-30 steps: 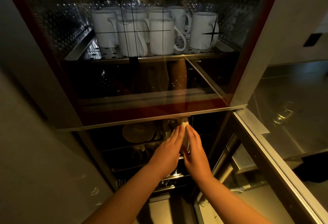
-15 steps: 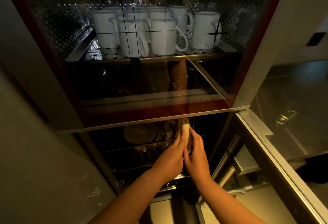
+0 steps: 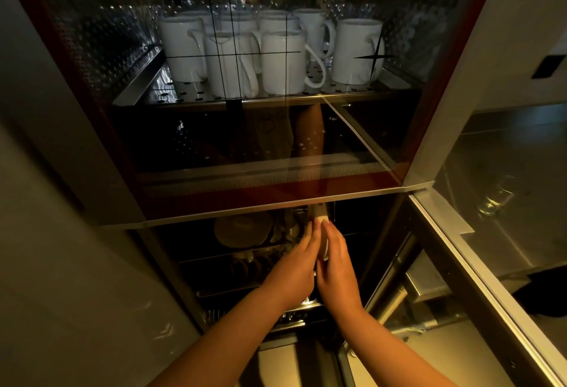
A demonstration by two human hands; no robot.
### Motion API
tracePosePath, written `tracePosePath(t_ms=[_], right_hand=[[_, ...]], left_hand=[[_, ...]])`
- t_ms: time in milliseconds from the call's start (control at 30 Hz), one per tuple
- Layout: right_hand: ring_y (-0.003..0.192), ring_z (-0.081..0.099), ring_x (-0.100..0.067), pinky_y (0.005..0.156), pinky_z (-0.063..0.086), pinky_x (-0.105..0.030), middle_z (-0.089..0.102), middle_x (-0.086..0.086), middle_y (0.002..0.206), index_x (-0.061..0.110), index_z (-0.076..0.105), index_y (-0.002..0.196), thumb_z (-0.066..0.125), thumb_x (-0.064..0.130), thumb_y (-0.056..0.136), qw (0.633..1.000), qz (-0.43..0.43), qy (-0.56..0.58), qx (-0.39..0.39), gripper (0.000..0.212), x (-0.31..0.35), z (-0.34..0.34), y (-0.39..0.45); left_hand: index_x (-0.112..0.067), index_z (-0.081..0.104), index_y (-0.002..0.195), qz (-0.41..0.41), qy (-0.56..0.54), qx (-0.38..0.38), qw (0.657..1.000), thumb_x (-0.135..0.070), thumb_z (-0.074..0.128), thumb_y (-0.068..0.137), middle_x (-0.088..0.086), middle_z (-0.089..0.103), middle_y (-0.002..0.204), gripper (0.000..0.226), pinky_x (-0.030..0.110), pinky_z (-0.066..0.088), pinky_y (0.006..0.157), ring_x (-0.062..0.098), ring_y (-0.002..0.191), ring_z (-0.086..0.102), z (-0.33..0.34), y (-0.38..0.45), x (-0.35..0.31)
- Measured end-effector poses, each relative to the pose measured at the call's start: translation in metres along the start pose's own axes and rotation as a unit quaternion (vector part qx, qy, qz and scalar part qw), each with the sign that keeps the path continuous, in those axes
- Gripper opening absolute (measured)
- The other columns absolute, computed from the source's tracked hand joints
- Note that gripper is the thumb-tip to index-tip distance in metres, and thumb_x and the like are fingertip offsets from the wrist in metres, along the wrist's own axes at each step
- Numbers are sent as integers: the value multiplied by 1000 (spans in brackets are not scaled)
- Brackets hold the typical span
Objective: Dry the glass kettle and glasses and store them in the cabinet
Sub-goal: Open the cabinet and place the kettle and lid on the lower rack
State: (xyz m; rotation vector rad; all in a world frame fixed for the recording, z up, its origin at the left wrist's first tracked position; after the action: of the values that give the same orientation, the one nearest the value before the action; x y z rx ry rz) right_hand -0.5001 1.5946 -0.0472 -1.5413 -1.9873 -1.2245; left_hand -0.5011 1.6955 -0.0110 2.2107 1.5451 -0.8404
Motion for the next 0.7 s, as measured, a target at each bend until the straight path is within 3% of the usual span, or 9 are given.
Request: tracePosePath(t_ms=[67, 167, 300, 367, 433, 567, 700], right_hand=[[139, 14, 5, 111, 28, -22, 16, 8, 155, 31, 15, 149, 55, -1, 87, 1000, 4, -4, 19, 80, -4, 1, -6], [137, 7, 13, 108, 23, -12, 9, 8, 157, 35, 10, 149, 55, -2, 87, 999, 8, -17, 29, 85, -7, 2, -14], [140, 12, 2, 108, 27, -17, 2, 12, 157, 35, 7, 149, 57, -3, 85, 999, 15, -30, 36, 89, -9, 4, -24], [139, 7, 5, 102, 23, -5, -5, 15, 157, 33, 5, 150, 60, -2, 84, 998, 12, -42, 43, 93, -8, 7, -29], [136, -2, 13, 90, 23, 7, -11, 13, 157, 30, 0, 151, 63, -3, 81, 997, 10, -50, 65, 99, -7, 11, -33], [123, 25, 4, 60, 48, -11, -20, 10, 156, 29, -11, 149, 61, -13, 73, 991, 20, -66, 114, 113, -11, 13, -37], [118, 46, -5, 53, 46, -14, -21, 9, 156, 31, -13, 149, 63, -14, 70, 984, 10, -91, 153, 119, -20, 13, -34]], left_hand=[[-45, -36, 130, -2, 11, 4, 1000, -7, 42, 96, -18, -24, 151, 93, 16, 47, 60, 8, 79, 57, 4, -2, 1], [-45, -38, 128, 0, 25, 14, 1000, -8, 43, 96, -22, -31, 144, 94, 14, 43, 53, 4, 63, 48, 10, -5, 3], [-41, -34, 132, 9, 51, 8, 999, -11, 45, 96, -20, -28, 149, 92, 12, 38, 49, 0, 61, 43, 18, -10, 5], [-42, -37, 131, 18, 55, 5, 998, -9, 44, 96, -17, -31, 150, 94, 11, 41, 55, 3, 72, 51, 22, -13, 7], [-43, -41, 129, 29, 58, 8, 998, -4, 44, 95, -21, -41, 144, 99, 9, 41, 61, 10, 97, 56, 24, -15, 9], [-37, -36, 137, 35, 98, 4, 995, 6, 50, 87, -21, -45, 142, 108, 7, 29, 51, 16, 118, 51, 27, -14, 22], [-40, -37, 134, 51, 126, 0, 991, 7, 51, 84, -23, -46, 138, 111, 7, 28, 55, 12, 129, 43, 23, -8, 32]])
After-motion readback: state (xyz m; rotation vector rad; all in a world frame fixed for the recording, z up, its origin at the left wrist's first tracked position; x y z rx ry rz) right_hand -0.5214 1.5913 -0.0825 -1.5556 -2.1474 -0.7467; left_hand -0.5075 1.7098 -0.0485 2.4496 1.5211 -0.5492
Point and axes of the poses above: each hand's wrist, its own y-axis towards the middle knuckle, its own z-axis out of the palm, x = y × z, the point moved 3 cm from there along y, towards the middle knuckle
